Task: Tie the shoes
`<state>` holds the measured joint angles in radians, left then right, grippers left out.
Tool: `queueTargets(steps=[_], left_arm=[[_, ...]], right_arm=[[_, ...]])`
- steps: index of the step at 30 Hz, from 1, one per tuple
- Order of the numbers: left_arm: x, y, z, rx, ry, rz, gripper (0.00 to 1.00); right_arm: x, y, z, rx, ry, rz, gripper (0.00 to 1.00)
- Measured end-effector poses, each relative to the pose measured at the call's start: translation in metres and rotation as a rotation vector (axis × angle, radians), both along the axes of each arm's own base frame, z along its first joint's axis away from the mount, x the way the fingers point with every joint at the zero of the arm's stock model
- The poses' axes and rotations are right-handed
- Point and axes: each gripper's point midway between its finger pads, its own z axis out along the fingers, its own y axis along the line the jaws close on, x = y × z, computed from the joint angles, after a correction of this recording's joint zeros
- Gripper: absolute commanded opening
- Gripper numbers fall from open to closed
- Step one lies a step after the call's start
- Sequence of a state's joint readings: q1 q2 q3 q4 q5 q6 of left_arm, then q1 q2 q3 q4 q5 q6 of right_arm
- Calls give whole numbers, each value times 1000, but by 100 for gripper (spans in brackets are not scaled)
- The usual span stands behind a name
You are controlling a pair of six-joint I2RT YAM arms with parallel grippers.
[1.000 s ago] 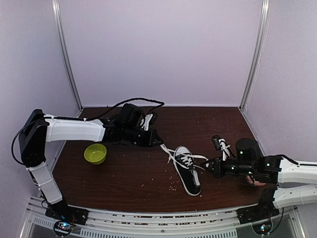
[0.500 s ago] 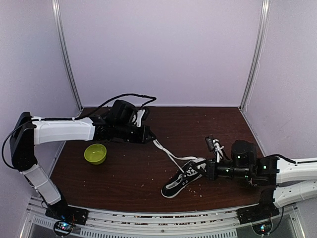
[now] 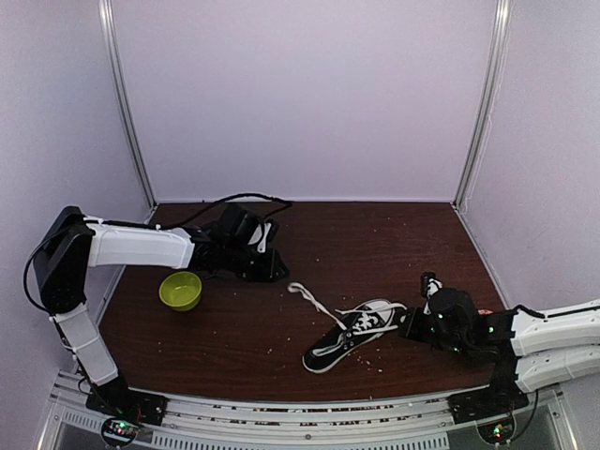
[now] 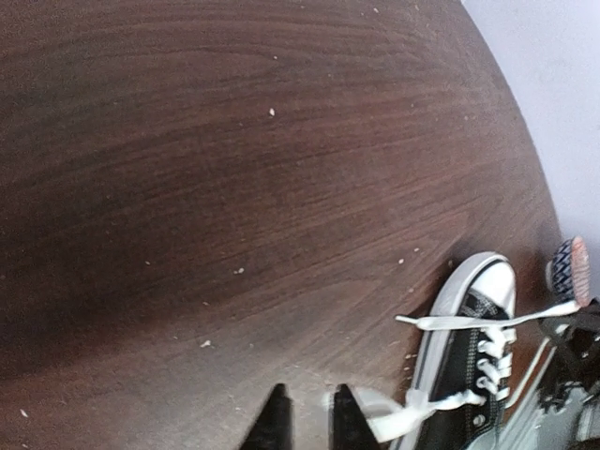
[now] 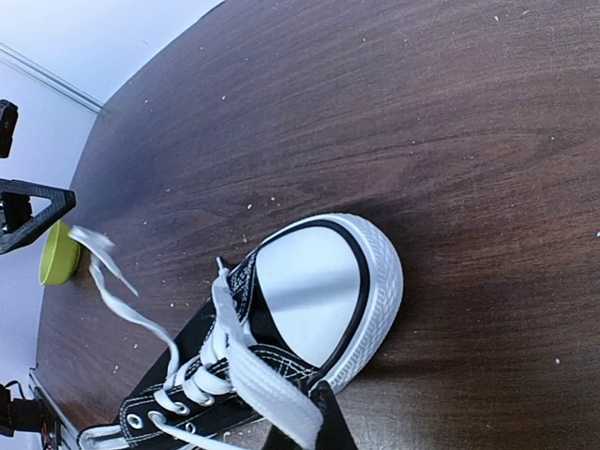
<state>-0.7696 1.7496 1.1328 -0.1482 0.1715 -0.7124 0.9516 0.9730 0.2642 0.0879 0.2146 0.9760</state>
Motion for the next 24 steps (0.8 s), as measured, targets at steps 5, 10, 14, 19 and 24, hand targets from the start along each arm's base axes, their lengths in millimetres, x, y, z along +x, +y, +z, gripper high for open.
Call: queueTargets(steps=[5, 10, 14, 19, 24], left_arm=[[1, 1, -4, 0, 17, 14, 63], [-4, -8, 1, -46, 40, 5, 63], [-19, -34, 5, -139, 86, -37, 63], [-51, -60, -21, -130, 176, -75, 60], [-56, -50, -45, -38, 210, -16, 60]], right_arm=[[2, 0, -6, -35, 19, -10, 0], [3, 1, -11, -50, 31, -9, 0], [3, 2, -15, -66, 42, -7, 0], [8, 10, -6, -53, 33, -5, 0], [10, 14, -3, -48, 29, -1, 0]])
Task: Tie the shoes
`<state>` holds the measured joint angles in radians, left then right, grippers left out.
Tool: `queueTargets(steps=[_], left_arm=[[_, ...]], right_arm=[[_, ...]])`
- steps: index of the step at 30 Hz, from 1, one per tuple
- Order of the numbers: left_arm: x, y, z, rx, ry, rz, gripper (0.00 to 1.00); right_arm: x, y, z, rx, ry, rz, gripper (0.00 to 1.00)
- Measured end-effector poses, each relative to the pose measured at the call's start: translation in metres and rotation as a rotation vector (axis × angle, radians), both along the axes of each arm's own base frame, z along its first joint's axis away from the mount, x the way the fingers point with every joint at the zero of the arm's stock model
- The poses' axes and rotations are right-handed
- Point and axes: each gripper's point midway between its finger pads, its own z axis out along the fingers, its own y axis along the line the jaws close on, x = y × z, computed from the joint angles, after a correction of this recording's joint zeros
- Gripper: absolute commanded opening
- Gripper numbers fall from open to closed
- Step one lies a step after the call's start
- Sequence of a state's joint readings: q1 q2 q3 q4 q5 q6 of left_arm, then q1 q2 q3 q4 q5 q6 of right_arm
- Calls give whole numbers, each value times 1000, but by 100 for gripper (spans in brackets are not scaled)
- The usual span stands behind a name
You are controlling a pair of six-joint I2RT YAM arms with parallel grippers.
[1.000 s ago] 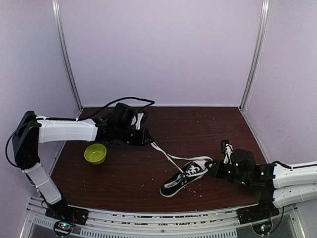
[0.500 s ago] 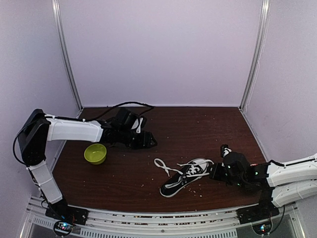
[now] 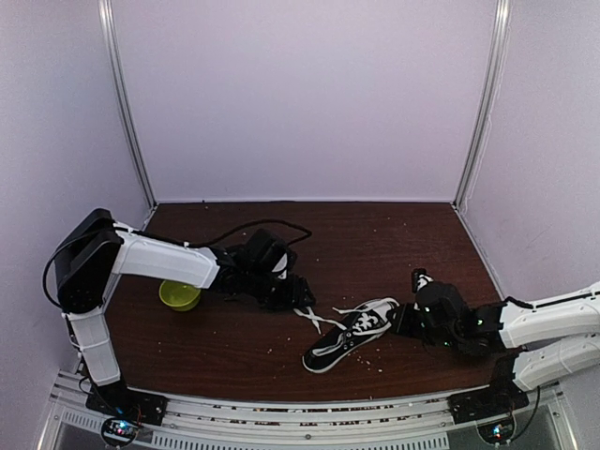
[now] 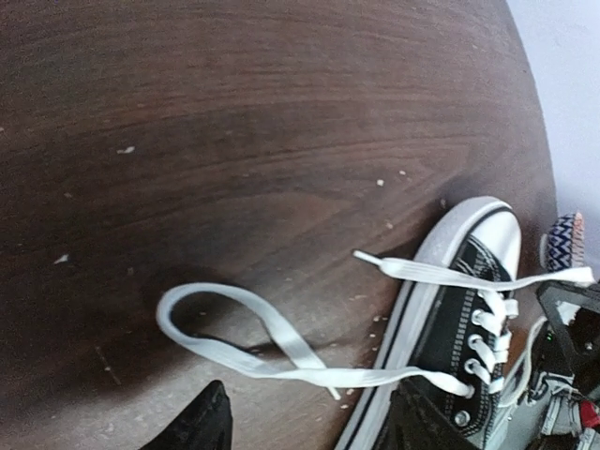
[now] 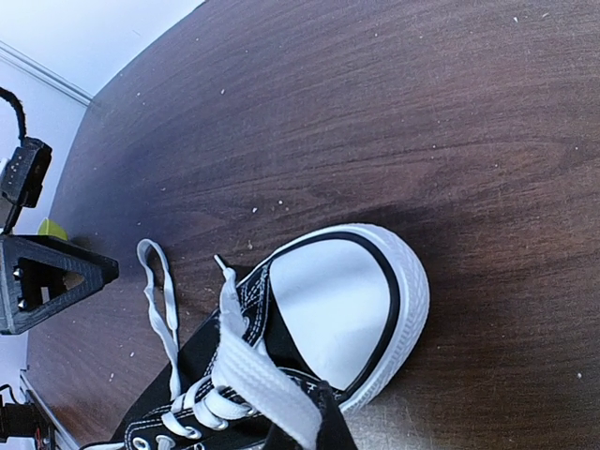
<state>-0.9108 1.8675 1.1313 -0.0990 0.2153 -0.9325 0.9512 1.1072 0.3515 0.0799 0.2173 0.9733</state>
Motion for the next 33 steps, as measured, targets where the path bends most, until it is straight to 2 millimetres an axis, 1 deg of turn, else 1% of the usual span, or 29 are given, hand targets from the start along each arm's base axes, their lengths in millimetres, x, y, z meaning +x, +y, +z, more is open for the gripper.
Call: queueTargets(steps=[3, 6, 10, 14, 17, 24, 26, 28, 30, 32, 33], left_arm=[[7, 15, -9, 84, -14, 60, 59], [16, 22, -12, 153, -33, 106, 59], [24, 21, -17, 205, -49, 131, 60], [23, 24, -30, 257, -33, 136, 60], [21, 29, -40, 289, -11, 141, 57], [25, 22, -41, 288, 0, 144, 47], [26, 19, -41, 285, 3, 143, 43], [28, 14, -42, 278, 7, 139, 36], [29, 10, -43, 269, 14, 135, 25], [30, 6, -45, 253, 26, 128, 10], [30, 5, -45, 241, 33, 130, 4]], right_arm=[[0, 0, 0, 0, 0, 1, 0], [0, 2, -2, 1, 5, 4, 0], [0, 5, -3, 9, 8, 13, 0], [0, 7, -4, 14, 11, 20, 0], [0, 9, -3, 23, 11, 25, 0], [0, 10, -2, 38, 5, 28, 0], [-1, 9, -5, 34, 8, 27, 0], [-2, 8, -6, 32, 9, 27, 0], [-2, 7, -5, 34, 8, 27, 0], [-3, 6, -5, 37, 6, 27, 0], [-3, 6, -4, 41, 3, 28, 0]])
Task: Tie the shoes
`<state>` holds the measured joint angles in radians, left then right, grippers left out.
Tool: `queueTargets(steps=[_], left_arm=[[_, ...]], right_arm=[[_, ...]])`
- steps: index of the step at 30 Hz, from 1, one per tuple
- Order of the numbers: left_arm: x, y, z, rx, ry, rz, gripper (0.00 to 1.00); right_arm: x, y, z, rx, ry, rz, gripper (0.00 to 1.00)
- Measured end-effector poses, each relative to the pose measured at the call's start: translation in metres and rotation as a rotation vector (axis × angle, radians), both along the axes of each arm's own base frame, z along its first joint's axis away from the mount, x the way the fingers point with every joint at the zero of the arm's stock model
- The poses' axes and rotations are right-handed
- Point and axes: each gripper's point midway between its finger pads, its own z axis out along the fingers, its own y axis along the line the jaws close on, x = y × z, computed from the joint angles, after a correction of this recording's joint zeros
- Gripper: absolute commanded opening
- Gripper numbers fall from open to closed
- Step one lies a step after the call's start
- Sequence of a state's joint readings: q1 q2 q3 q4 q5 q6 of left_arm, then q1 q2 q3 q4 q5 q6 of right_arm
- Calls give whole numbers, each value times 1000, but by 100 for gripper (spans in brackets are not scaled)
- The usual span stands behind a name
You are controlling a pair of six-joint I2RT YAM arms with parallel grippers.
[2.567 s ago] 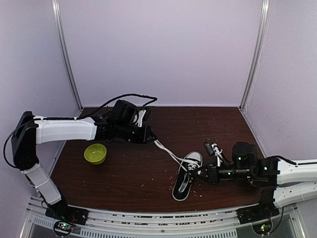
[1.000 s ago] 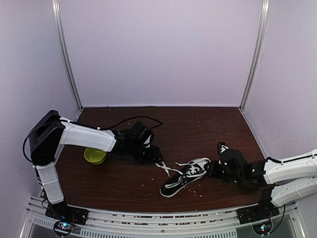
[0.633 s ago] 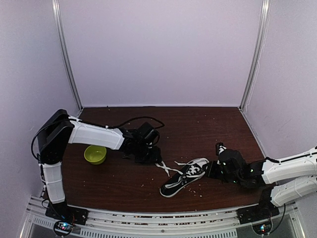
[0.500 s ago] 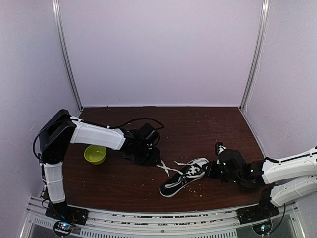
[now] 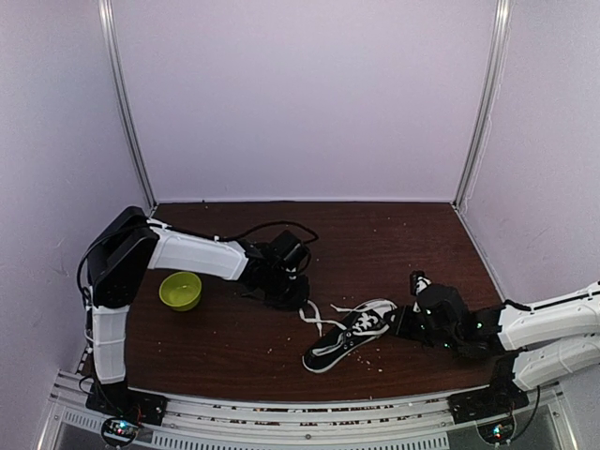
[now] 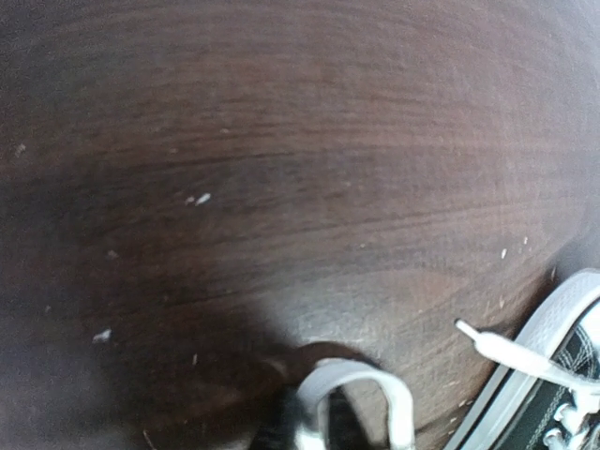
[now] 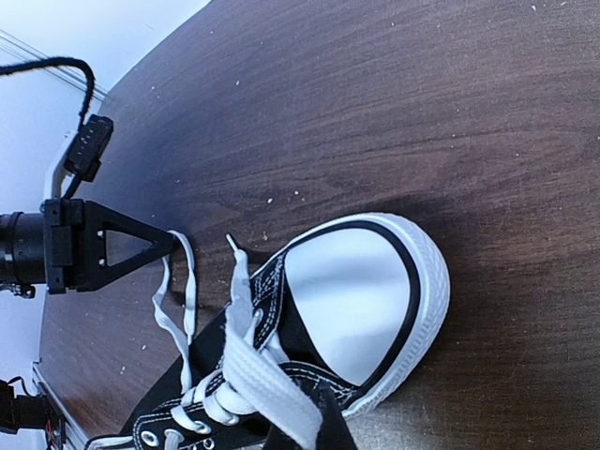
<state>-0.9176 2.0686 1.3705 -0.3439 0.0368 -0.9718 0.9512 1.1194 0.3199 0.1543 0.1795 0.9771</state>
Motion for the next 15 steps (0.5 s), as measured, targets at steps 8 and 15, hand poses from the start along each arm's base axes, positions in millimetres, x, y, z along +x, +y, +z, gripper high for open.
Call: queueTargets(steps=[8, 15], left_arm=[[2, -8, -1, -60, 11, -33, 0], [-4, -27, 59, -207, -137, -229, 0]], right_arm=[[-2, -1, 15, 40, -34, 8, 0], [-1, 4, 42, 34, -92, 61, 0]])
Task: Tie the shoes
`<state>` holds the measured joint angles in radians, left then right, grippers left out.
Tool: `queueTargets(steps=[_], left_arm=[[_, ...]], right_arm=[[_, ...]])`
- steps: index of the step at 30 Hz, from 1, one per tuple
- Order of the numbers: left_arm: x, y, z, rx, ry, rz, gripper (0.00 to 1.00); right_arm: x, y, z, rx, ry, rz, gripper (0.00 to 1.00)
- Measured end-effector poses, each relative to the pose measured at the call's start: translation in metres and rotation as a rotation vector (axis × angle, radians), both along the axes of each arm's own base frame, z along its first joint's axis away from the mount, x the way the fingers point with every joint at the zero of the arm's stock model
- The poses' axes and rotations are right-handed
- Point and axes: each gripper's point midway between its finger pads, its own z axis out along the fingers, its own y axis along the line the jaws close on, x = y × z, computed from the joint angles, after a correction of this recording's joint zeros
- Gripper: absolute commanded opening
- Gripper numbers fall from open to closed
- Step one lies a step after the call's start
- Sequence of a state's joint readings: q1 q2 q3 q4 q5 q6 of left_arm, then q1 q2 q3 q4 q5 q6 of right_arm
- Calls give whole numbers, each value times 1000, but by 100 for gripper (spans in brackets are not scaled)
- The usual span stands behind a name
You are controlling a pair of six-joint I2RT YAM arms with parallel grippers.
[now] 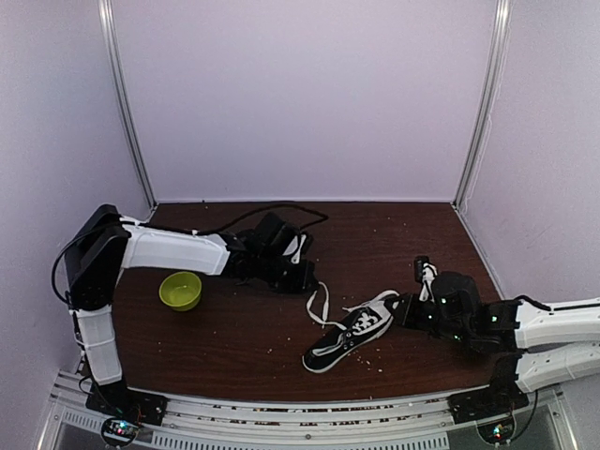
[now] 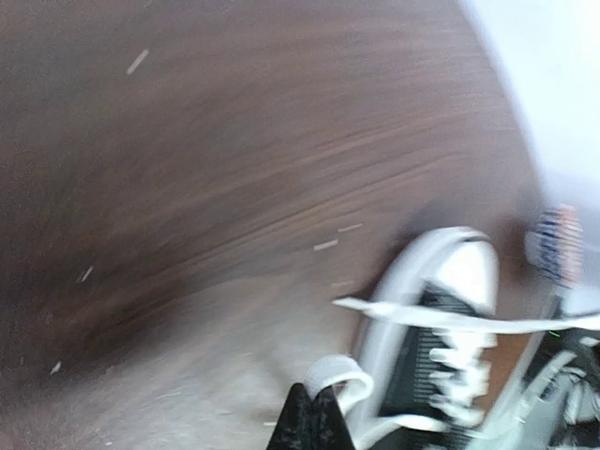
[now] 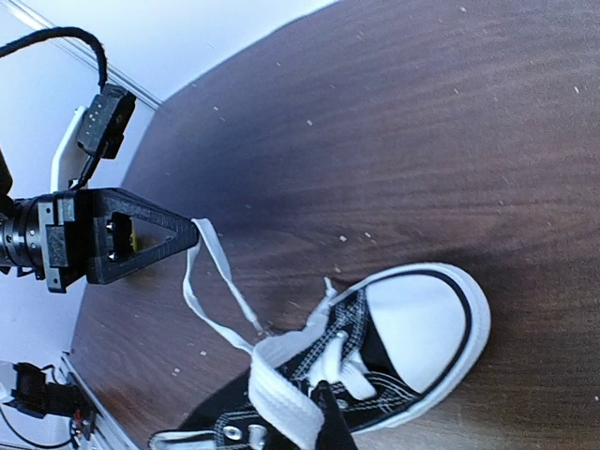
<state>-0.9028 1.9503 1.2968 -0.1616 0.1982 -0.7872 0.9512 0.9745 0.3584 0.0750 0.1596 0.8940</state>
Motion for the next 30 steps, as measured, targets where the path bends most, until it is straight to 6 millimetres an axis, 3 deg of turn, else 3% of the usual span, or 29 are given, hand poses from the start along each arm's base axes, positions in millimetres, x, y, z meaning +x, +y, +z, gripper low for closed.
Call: queueTargets(steps=[5, 8, 12, 15, 19, 26, 30], left_arm=[[-13, -36, 87, -233, -138, -195, 0], [-31, -52, 106, -308, -160, -304, 0], [-56, -65, 101, -333, -123, -411, 0], [-64, -78, 92, -332, -99, -453, 0], [-61, -89, 84, -311, -78, -459, 0], [-45, -100, 87, -273, -88, -418, 0], [-41, -101, 79, -255, -83, -407, 0]], right_arm=[[7, 10, 48, 74, -98, 21, 0], [6, 10, 60, 96, -135, 29, 0], [7, 12, 69, 105, -171, 43, 0], [8, 18, 75, 105, -184, 64, 0], [10, 25, 84, 123, -198, 78, 0], [12, 24, 83, 122, -198, 67, 0], [12, 24, 83, 123, -198, 68, 0]])
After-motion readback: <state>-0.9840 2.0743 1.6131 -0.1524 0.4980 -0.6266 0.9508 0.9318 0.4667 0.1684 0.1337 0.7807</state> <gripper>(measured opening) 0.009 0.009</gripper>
